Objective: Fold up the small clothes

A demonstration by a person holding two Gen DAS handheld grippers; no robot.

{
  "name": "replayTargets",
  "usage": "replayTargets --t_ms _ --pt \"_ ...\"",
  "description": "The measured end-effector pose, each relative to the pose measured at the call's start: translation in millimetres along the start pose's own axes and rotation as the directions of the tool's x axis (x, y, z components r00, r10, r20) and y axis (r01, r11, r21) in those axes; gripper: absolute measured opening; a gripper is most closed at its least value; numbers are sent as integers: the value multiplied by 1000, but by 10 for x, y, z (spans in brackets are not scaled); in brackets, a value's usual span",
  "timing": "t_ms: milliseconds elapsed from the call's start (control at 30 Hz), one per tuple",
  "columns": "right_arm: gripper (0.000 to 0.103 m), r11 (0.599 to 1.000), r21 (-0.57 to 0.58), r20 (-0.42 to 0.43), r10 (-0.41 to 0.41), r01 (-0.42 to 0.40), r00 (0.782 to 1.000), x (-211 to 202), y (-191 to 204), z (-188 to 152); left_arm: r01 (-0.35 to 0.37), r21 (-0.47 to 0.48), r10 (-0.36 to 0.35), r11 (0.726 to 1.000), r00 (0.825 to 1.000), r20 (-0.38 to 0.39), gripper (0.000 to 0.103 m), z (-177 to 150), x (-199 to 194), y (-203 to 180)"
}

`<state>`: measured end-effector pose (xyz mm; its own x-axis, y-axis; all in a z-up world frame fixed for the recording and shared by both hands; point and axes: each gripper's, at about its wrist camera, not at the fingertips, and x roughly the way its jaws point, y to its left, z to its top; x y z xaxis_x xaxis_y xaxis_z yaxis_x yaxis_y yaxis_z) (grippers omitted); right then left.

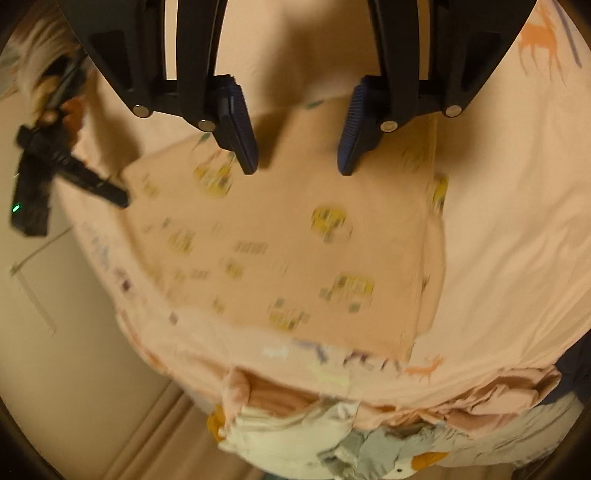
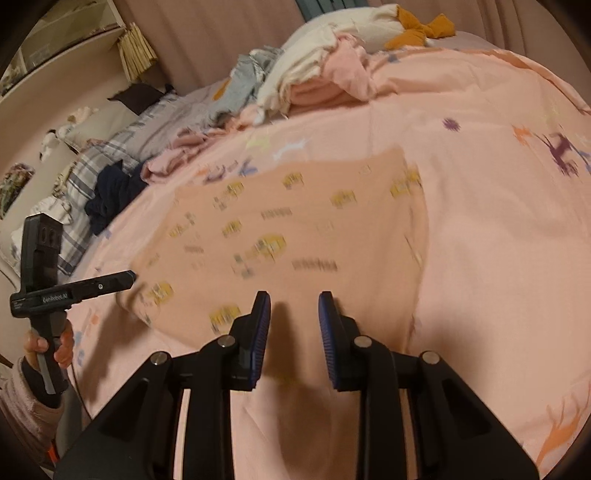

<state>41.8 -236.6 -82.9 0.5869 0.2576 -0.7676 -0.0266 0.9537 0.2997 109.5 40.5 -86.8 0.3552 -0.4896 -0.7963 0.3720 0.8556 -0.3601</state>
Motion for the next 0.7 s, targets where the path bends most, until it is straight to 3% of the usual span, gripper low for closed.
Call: replayTargets --t_ms 133,433,500,567,700 --pt "22 999 8 -34 -39 39 999 47 -69 -209 3 9 -3 1000 1000 7 44 -180 0 47" --pt "25 998 53 -14 -20 21 1000 -148 -73 -357 73 -129 -75 989 997 -15 45 -370 -216 212" --pt "29 997 73 -4 -16 17 1000 -219 -69 -399 63 -143 -65 988 998 -13 45 -429 -292 218" --pt "48 996 91 11 -25 24 1000 -282 -60 -457 39 -152 -39 988 999 0 45 -489 -373 227" --pt "51 992 122 43 -28 23 999 -385 -20 -533 30 -202 -27 979 1000 17 47 -570 -460 304"
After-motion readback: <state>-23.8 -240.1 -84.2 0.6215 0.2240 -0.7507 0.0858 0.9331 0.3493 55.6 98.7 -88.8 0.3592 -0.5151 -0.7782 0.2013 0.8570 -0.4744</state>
